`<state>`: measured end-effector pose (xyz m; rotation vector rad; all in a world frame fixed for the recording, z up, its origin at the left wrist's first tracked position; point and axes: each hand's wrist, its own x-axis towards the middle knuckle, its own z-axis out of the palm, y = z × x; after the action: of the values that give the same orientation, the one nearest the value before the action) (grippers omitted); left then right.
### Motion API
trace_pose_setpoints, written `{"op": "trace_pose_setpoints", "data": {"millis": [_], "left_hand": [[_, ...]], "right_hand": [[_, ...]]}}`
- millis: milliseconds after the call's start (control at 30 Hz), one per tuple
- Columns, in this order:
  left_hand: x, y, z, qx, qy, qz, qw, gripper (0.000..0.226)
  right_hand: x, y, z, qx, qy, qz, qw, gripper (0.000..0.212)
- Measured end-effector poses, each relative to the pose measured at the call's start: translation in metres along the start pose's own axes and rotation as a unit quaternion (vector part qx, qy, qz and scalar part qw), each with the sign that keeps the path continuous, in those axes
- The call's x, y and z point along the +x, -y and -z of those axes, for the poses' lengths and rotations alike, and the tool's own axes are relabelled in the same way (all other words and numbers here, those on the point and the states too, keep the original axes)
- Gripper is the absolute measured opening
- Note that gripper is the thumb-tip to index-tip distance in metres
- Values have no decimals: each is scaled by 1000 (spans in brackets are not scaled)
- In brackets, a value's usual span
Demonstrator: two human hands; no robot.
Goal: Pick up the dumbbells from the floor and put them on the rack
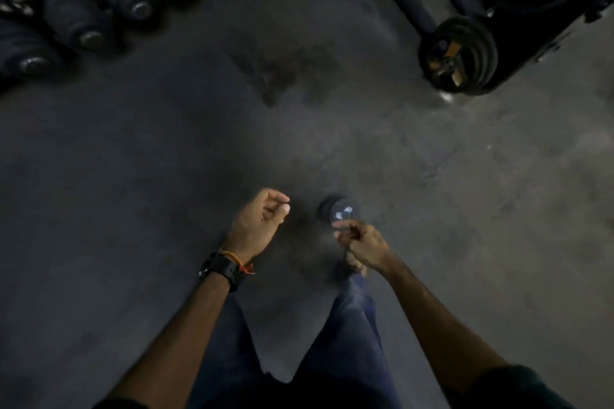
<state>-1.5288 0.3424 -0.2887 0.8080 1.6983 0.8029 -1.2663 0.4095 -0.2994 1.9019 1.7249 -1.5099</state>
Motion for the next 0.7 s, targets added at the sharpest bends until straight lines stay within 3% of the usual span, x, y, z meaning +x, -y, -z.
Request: {"op": "trace_pose_setpoints", "data": {"millis": [200, 333, 467, 633, 700], "left_hand": [[35, 31, -120, -77, -116, 61, 988, 10], [52, 86, -221, -162, -179, 114, 964, 10], [86, 152, -281, -233, -246, 137, 931, 11], [152, 261, -327, -267, -301, 120, 908, 11], [169, 294, -344, -277, -318, 107, 900, 12]], "right_hand": [[154, -101, 55, -88, 101, -3, 991, 15], [249, -158, 48, -171, 151, -12, 974, 57], [332, -187, 4, -229, 195, -21, 953, 74], [466, -260, -72, -481, 216, 62, 847, 134], [502, -276, -89, -511, 223, 83, 826, 133]]}}
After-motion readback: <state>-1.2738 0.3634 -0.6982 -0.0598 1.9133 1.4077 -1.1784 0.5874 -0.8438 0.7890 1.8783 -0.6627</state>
